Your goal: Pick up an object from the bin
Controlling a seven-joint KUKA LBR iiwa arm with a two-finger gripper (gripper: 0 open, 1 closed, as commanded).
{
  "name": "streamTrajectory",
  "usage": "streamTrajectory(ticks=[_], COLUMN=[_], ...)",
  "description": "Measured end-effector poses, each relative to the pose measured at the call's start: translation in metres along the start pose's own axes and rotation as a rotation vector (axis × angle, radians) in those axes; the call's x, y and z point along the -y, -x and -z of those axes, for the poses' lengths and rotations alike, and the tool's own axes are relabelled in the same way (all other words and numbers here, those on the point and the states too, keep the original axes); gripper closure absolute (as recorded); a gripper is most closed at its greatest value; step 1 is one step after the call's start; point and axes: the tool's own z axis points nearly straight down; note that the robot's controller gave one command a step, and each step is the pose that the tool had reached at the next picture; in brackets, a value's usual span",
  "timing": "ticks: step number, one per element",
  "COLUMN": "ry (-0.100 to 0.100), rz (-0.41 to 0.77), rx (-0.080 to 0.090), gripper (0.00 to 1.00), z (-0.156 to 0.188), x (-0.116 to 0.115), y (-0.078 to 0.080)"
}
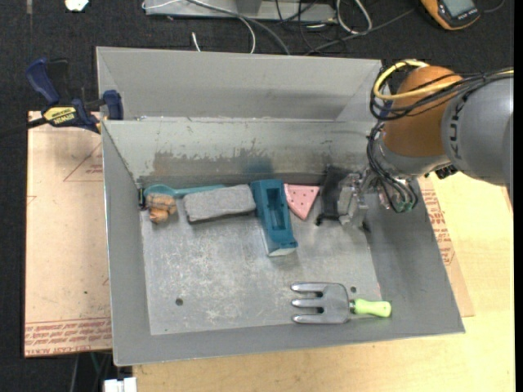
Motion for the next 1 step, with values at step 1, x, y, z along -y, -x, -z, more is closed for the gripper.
streamTrajectory(ticks=[1], ry=[0.0], rz=[0.0], rx=[0.0], gripper=[1.0], z=[0.0], x=[-0.0001], y=[0.0])
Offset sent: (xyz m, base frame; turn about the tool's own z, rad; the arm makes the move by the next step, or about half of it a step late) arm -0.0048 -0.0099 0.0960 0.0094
